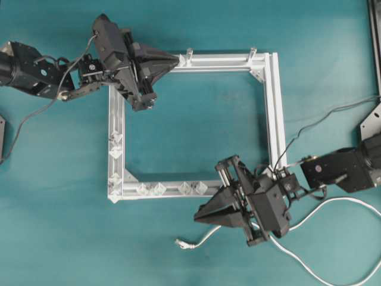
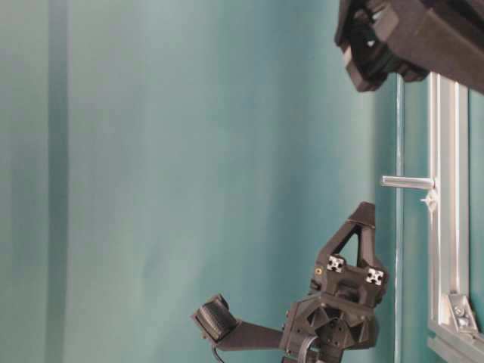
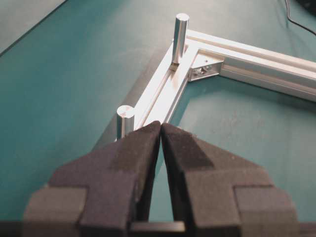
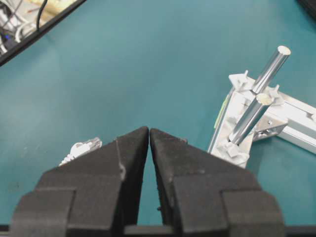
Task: Move the cable alternately left and right between 8 closely spaced pins so it hooks onto each one.
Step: 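Move left gripper off to the left and swing right gripper toward the white cable plug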
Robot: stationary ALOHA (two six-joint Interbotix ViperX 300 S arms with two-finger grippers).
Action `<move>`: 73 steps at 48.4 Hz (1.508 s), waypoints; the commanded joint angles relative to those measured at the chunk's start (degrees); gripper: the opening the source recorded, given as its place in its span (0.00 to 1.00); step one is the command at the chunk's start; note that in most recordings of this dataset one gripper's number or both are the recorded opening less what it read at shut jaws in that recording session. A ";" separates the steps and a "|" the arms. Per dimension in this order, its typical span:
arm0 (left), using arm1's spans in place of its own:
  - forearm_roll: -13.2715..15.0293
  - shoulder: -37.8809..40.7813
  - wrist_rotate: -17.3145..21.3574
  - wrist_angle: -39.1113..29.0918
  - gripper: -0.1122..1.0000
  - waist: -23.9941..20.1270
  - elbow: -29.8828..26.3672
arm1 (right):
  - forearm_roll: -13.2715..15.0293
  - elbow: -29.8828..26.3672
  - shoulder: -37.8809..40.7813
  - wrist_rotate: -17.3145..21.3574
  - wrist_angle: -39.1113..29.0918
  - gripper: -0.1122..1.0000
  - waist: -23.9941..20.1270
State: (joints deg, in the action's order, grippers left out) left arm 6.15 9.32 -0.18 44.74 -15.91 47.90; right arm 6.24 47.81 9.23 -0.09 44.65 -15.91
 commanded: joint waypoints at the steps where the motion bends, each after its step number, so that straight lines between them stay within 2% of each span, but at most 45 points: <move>1: -2.20 -3.78 0.62 -2.20 0.23 0.53 -1.41 | 0.00 -1.32 -1.23 0.26 0.18 0.27 -0.35; 3: -2.20 -4.66 0.79 -4.22 0.21 0.53 -1.49 | 0.00 -1.85 -1.58 0.35 -1.41 0.25 -0.44; 6: -2.29 -6.42 0.79 -8.09 0.11 0.53 -1.58 | 0.00 -2.72 -2.37 0.35 -5.36 0.14 -0.62; 8: -2.20 -7.56 0.79 -10.20 0.10 0.62 -1.58 | -0.09 -3.34 -3.08 0.35 -8.79 0.10 -0.62; 17: -2.20 -12.83 0.70 -14.50 0.10 1.85 -1.23 | 0.00 -6.15 -6.50 1.49 -23.03 0.10 -0.88; 32: -2.20 -20.30 0.00 -19.07 0.10 3.78 1.93 | 0.00 -9.76 -10.81 9.84 -35.77 0.10 -1.85; 40: -2.29 -24.61 0.09 -21.36 0.10 4.48 3.52 | 0.00 -12.83 -11.43 13.01 -47.02 0.10 -2.46; 46: -2.20 -27.60 0.18 -23.03 0.10 4.57 6.33 | 0.00 -15.73 -11.34 14.85 -55.55 0.10 -3.08; 55: -2.20 -33.13 -0.09 -26.46 0.11 4.66 11.78 | 0.00 -19.78 -10.63 15.91 -62.14 0.10 -3.69; 57: -2.20 -34.80 -0.09 -27.60 0.16 4.83 12.83 | -0.09 -20.74 -10.20 16.26 -63.54 0.10 -3.78; 59: -2.20 -37.09 -0.09 -29.09 0.25 5.10 13.97 | -0.18 -21.80 -9.58 16.70 -64.95 0.10 -3.96; 68: -2.20 -45.88 0.09 -34.63 0.73 5.45 17.58 | -0.62 -27.07 -6.06 20.48 -70.49 0.10 -4.83; 73: -2.29 -51.33 0.09 -37.00 0.74 5.45 19.78 | -0.62 -29.09 -4.04 22.41 -71.63 0.10 -5.10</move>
State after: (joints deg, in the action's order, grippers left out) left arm 4.04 -38.58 0.00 8.88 -10.63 67.06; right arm 5.71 21.45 5.01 21.53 -26.46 -20.48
